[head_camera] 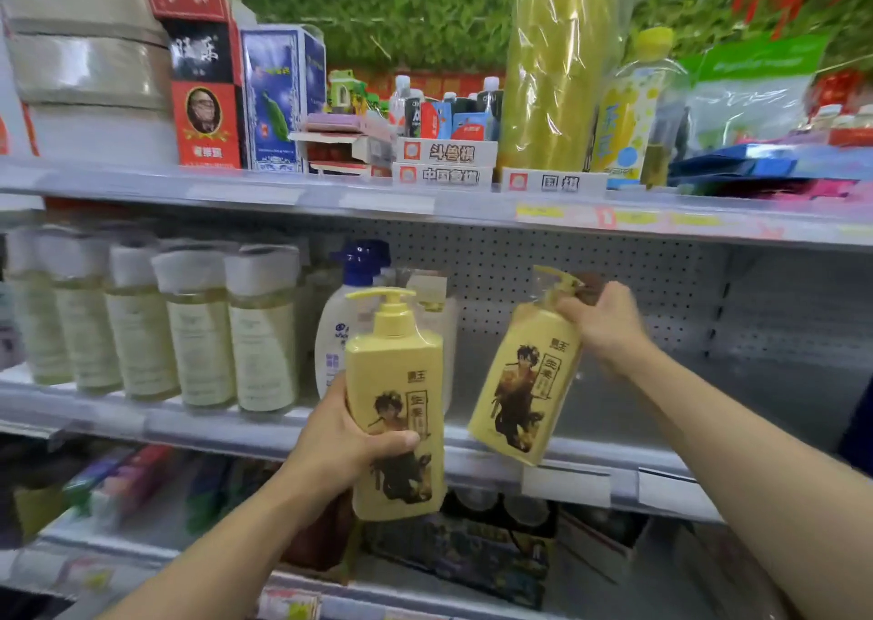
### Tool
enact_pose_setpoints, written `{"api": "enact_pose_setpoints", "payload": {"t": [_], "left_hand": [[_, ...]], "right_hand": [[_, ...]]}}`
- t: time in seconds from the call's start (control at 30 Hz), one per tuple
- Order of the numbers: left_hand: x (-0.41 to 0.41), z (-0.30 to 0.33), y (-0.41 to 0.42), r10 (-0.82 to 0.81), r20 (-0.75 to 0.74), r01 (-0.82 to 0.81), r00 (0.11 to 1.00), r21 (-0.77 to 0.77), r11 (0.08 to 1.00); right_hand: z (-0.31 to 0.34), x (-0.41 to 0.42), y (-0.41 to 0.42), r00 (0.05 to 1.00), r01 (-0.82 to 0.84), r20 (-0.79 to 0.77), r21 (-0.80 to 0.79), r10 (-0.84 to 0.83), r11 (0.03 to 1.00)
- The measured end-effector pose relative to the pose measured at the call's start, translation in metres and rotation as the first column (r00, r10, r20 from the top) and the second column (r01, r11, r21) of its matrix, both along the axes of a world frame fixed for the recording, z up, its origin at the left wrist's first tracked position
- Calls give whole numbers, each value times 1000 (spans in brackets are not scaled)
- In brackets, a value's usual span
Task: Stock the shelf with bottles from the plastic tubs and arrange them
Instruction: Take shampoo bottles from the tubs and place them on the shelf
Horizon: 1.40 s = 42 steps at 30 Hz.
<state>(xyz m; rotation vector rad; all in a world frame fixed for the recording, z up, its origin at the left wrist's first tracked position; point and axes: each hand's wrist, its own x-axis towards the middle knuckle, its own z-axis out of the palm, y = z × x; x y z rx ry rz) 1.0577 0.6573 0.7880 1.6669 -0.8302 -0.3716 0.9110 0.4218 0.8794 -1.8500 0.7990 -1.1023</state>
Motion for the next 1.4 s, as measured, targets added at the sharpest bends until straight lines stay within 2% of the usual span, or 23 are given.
{"api": "enact_pose_setpoints", "payload": {"t": [0.13,0.23,0.43,0.67,0.73,0.8,0.87,0.9,1.2,1.4], "left_hand": [[6,5,-21,37,0,-36,999,-41,998],[7,5,-33,58,-9,-59,998,-55,997],[5,5,-46,78,-5,-78,997,-63,995],[-2,6,-61,93,6,-92,996,-57,994],[-7,9,-69,86,8,-86,996,-54,995],[-11,13,-78,76,4,-75,997,-54,996],[-14,15,-87,66,6,-66,998,-57,996],[-16,15,-90,63,9,-63,998,-54,997],[-22,16,-118,41,8,-41,999,-39,998],[-20,10,-144,29,-21,-29,999,4,1000]], "right_hand": [[10,24,-23,997,-66,35,11,66,998],[11,39,-35,996,-78,-45,-115,73,990],[-3,54,-48,979,-196,-99,-198,179,960],[-13,54,-52,950,-302,-124,-145,285,942],[-15,45,-56,929,-336,-200,-103,311,936],[-22,37,-61,888,-345,-345,-62,304,937],[-36,34,-68,835,-337,-485,-82,258,938],[-42,34,-69,829,-333,-505,-98,242,938],[-56,42,-86,889,-341,-351,-82,293,937],[-57,49,-96,892,-383,-289,-74,348,921]]}}
